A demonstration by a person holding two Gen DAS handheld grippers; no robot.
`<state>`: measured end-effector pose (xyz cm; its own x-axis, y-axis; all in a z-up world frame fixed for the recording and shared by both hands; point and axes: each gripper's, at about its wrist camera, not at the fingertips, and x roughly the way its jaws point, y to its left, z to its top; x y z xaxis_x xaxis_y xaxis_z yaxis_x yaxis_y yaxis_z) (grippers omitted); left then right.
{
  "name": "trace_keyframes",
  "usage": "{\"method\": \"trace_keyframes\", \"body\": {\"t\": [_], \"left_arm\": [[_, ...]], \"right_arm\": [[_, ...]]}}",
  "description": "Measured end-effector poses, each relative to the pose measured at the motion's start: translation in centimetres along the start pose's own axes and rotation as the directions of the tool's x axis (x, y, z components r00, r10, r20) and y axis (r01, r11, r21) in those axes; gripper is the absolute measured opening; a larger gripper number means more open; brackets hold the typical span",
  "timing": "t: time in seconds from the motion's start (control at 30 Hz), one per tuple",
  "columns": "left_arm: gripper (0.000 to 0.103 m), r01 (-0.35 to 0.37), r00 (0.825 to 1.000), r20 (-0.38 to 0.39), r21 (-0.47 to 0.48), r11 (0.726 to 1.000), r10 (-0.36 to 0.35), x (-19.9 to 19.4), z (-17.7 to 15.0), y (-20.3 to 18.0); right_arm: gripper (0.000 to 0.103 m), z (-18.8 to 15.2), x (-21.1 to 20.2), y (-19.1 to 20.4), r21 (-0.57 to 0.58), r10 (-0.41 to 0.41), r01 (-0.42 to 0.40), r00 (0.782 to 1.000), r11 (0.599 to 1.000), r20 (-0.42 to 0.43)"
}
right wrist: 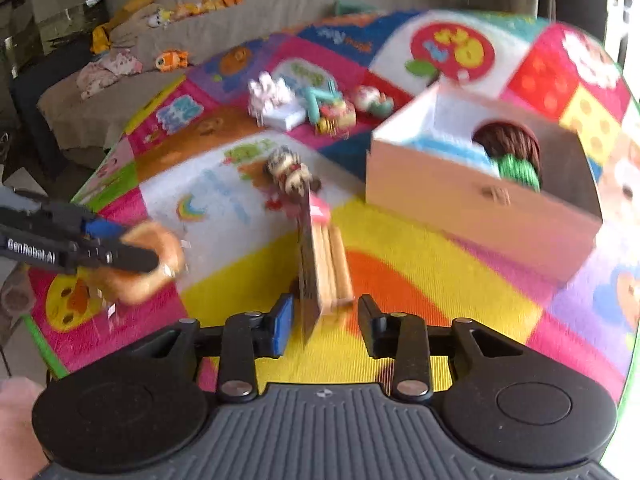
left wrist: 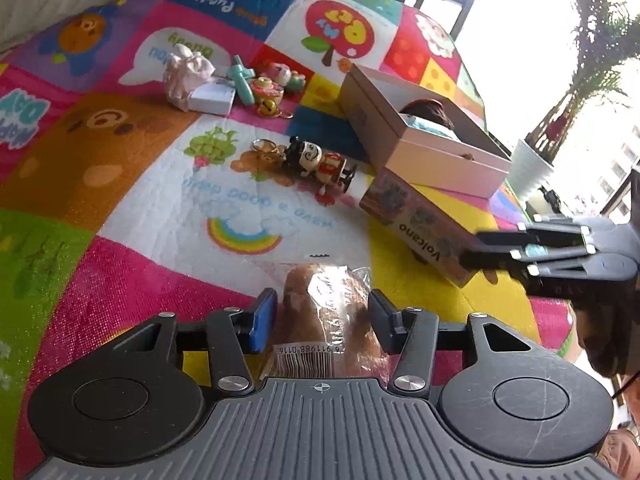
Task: Organize objects
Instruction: 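Grasp the clear pink-lidded candy box with the right tool while the left holds bread, then carry bread and candy box into the pink box while both tools release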
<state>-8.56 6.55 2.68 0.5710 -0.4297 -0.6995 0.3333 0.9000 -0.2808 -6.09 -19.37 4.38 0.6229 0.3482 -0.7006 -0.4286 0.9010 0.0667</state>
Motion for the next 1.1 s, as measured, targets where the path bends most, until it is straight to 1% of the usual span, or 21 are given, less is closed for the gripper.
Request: {"method": "trace_keyframes", "body": {"t": [0.1,0.2,0.23,0.27,0.3,0.33,0.4,0.43,0.47,0.5,0.53,0.63,0.73,0.83,0.93,0.97,1.03,1.07,1.1], "left_arm": [[0.053,-0.007,1.000,-0.003,0.047,0.999,0.007,-0.3,-0.3,-0.8],[0.053,0.000,1.000,-0.007,0.049,0.999,0.001,-0.4,-0.6,-1.0],[0.053,0.002,1.000,-0.007,0.040,0.999,-0.001,-0.4,-0.6,-0.9],[0.053,0.005,1.000,-0.007,0.025,1.000,-0.005,-0.4,-0.6,-0.7],[0.053,0.009,1.000,-0.007,0.010,1.000,-0.009,-0.4,-0.6,-0.6],[0.053,0.012,1.000,-0.005,-0.007,1.000,-0.012,-0.4,-0.5,-0.4],[0.046,0.030,1.000,0.001,-0.042,0.999,-0.030,-0.3,-0.3,-0.3],[0.041,0.061,0.998,0.006,-0.062,0.996,-0.061,-0.2,-0.1,-0.2],[0.041,0.108,0.994,0.009,-0.081,0.991,-0.108,-0.2,0.4,-0.3],[0.040,0.136,0.991,0.015,-0.086,0.987,-0.136,-0.1,0.8,-0.6],[0.040,0.161,0.987,0.028,-0.072,0.984,-0.159,-0.2,1.7,-1.2],[0.039,0.176,0.983,0.057,0.011,0.984,-0.176,-0.4,4.3,-3.8],[0.039,0.193,0.976,0.090,0.082,0.978,-0.200,0.4,8.3,-7.1],[0.039,0.183,0.969,0.141,0.150,0.972,-0.205,2.8,12.7,-11.1],[0.039,0.179,0.963,0.170,0.175,0.968,-0.209,7.3,16.4,-15.3],[0.040,0.160,0.964,0.181,0.187,0.969,-0.194,9.3,17.3,-16.7],[0.040,0.093,0.972,0.194,0.217,0.972,-0.136,13.1,18.4,-18.9],[0.040,0.053,0.978,0.182,0.231,0.971,-0.097,15.3,18.7,-20.0],[0.040,0.043,0.985,0.152,0.236,0.971,-0.080,17.0,18.8,-20.5]], "right_arm": [[0.036,1.8,1.6,0.1,0.004,0.010,-0.010,1.000,1.000,0.015],[0.036,3.5,4.3,0.2,0.021,0.027,-0.027,0.999,0.999,-0.032],[0.034,3.6,5.0,0.3,0.018,0.023,-0.022,0.999,1.000,-0.048],[0.025,3.8,5.3,0.5,0.014,0.013,-0.012,0.998,1.000,-0.058],[0.024,3.9,5.2,0.6,0.012,0.009,-0.009,0.998,1.000,-0.055],[0.023,3.8,4.7,0.5,0.018,0.024,-0.023,0.998,1.000,-0.050],[0.022,3.2,3.0,0.2,0.038,0.031,-0.031,0.999,0.999,-0.018],[0.022,2.8,2.1,0.0,0.043,0.029,-0.029,1.000,0.999,0.001],[0.022,2.2,0.9,-0.3,0.050,0.025,-0.026,1.000,0.998,0.019],[0.022,1.3,-0.4,-0.7,0.067,0.017,-0.019,0.999,0.998,0.034],[0.022,0.7,-1.2,-1.1,0.082,0.008,-0.011,0.999,0.997,0.043],[0.022,-1.8,-4.0,-3.3,0.159,-0.047,0.033,0.996,0.987,0.081],[0.022,-3.6,-5.9,-5.6,0.241,-0.093,0.064,0.990,0.968,0.110],[0.022,-4.7,-7.1,-7.4,0.292,-0.142,0.095,0.979,0.952,0.145],[0.022,-5.3,-7.6,-8.5,0.322,-0.167,0.103,0.970,0.941,0.176],[0.022,-5.4,-7.5,-8.8,0.331,-0.168,0.101,0.969,0.938,0.182],[0.022,-5.4,-7.3,-9.4,0.338,-0.172,0.102,0.967,0.936,0.186],[0.022,-5.5,-7.2,-9.5,0.338,-0.179,0.107,0.966,0.935,0.187],[0.022,-5.6,-7.1,-9.7,0.336,-0.188,0.117,0.964,0.935,0.188]]}}
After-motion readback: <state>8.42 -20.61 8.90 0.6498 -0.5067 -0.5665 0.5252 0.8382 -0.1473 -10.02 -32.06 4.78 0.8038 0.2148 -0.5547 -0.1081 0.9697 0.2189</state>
